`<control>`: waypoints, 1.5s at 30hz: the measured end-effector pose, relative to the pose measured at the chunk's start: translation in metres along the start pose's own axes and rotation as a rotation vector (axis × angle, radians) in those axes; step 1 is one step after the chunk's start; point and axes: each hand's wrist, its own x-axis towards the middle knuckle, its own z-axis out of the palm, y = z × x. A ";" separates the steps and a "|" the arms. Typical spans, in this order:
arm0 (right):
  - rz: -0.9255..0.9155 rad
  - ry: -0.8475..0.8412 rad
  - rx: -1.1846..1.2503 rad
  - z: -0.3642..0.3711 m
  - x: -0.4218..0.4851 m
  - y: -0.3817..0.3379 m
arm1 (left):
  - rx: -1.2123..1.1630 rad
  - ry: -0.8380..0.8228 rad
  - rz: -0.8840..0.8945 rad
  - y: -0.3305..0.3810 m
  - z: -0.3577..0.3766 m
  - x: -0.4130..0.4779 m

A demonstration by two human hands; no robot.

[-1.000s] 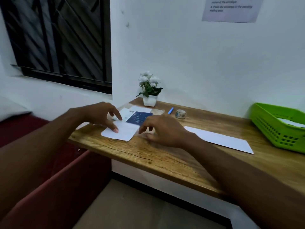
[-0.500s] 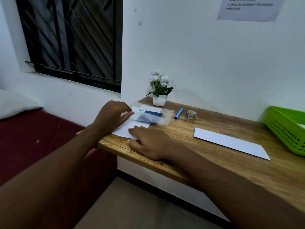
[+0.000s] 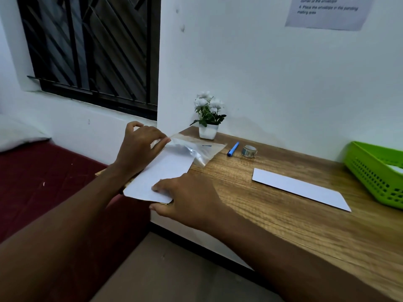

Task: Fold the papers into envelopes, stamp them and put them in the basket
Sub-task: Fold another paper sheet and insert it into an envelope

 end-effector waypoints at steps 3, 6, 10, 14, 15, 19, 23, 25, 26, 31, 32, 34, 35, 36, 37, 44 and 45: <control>-0.016 0.054 0.055 -0.002 -0.007 -0.003 | -0.027 -0.008 -0.016 0.001 -0.001 0.000; 0.034 0.100 0.117 -0.012 -0.011 0.000 | -0.074 -0.038 -0.049 0.000 -0.002 -0.001; 0.153 0.252 0.265 -0.035 -0.016 0.019 | -0.190 -0.073 -0.085 -0.002 -0.002 0.000; 0.289 0.460 0.482 -0.057 -0.024 0.045 | -0.211 -0.064 -0.116 -0.002 -0.003 0.000; 0.322 0.508 0.522 -0.061 -0.025 0.053 | -0.215 -0.068 -0.118 -0.002 -0.002 0.000; 0.414 0.601 0.686 -0.075 -0.036 0.074 | -0.236 -0.083 -0.116 -0.002 0.000 0.001; 0.526 0.613 0.857 -0.086 -0.048 0.084 | -0.259 -0.099 -0.114 0.000 0.000 -0.001; 0.576 0.615 0.935 -0.089 -0.056 0.090 | -0.335 -0.092 -0.103 0.005 -0.001 0.002; 0.598 0.617 0.963 -0.090 -0.060 0.094 | -0.402 -0.075 -0.101 0.011 -0.003 0.003; 0.682 0.631 1.069 -0.100 -0.079 0.113 | -0.591 -0.042 -0.118 0.063 -0.003 0.022; 0.688 0.641 1.086 -0.103 -0.083 0.116 | -0.611 -0.037 -0.101 0.073 -0.001 0.027; 0.693 0.676 1.128 -0.111 -0.091 0.122 | -0.596 -0.007 -0.071 0.091 0.006 0.040; 0.699 0.689 1.148 -0.114 -0.096 0.126 | -0.567 0.012 -0.072 0.100 0.009 0.046; 0.710 0.699 1.167 -0.118 -0.101 0.129 | -0.540 0.031 -0.076 0.109 0.012 0.052; 0.726 0.709 1.181 -0.122 -0.108 0.134 | -0.533 0.044 -0.072 0.118 0.015 0.059; 0.794 0.656 1.202 -0.147 -0.156 0.173 | -0.616 -0.122 0.009 0.152 0.030 0.109; 0.809 0.637 1.202 -0.149 -0.161 0.179 | -0.624 -0.167 0.017 0.154 0.034 0.114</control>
